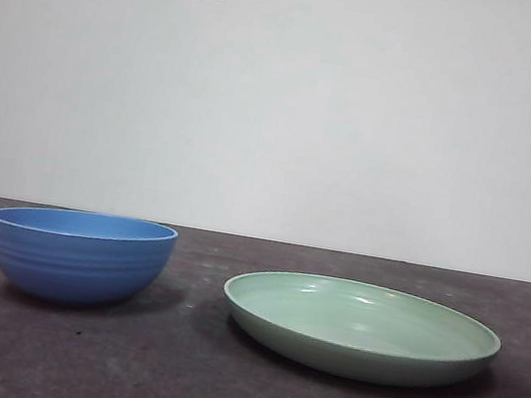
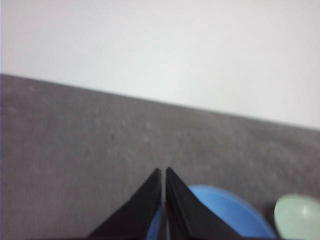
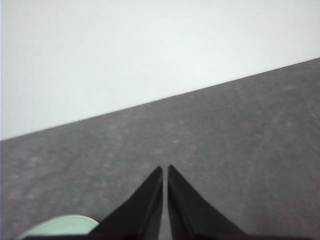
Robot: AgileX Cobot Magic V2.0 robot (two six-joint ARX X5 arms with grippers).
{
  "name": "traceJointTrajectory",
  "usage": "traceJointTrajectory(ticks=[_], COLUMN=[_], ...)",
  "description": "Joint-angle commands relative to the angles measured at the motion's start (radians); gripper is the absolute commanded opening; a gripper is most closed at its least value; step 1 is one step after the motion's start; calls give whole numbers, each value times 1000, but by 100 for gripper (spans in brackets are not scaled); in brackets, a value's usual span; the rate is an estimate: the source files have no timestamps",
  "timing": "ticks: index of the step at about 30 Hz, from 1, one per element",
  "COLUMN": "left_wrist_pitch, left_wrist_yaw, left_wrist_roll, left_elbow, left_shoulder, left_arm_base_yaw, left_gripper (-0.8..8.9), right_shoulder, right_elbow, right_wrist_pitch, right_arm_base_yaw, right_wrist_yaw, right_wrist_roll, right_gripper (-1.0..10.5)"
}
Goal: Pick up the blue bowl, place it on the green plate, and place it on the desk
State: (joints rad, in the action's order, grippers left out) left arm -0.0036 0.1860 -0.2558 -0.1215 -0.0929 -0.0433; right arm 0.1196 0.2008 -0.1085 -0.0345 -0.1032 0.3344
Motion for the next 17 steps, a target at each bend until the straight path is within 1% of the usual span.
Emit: traceJointTrajectory(ticks=[1, 5, 9, 13, 15, 17], left_wrist_pitch=[18, -3, -107, -219, -248, -277], left_wrist_yaw=[-7, -6, -6, 6, 27, 49], left_wrist_roll=[-45, -60, -60, -39, -29, -21], left_elbow=[-85, -212, -375, -530, -587, -640], left_shoulder=[-57, -177, -315, -441, -490, -537], left_arm_base_yaw=[0, 0, -2, -11, -21, -32], left_gripper=[16, 15, 16, 16, 15, 16], right_shoulder=[72, 193, 325, 447, 500, 543], right_elbow=[70, 169, 277, 401, 461, 515], right_wrist_pitch=[-7, -7, -31, -108, -153, -189], right_arm_base_yaw=[2, 3, 13, 25, 33, 42], right_wrist_yaw=[-21, -107, -223, -332, -372, -393], right_wrist_roll=[29, 29, 30, 26, 19, 16], right_gripper=[12, 12, 12, 12, 12, 12])
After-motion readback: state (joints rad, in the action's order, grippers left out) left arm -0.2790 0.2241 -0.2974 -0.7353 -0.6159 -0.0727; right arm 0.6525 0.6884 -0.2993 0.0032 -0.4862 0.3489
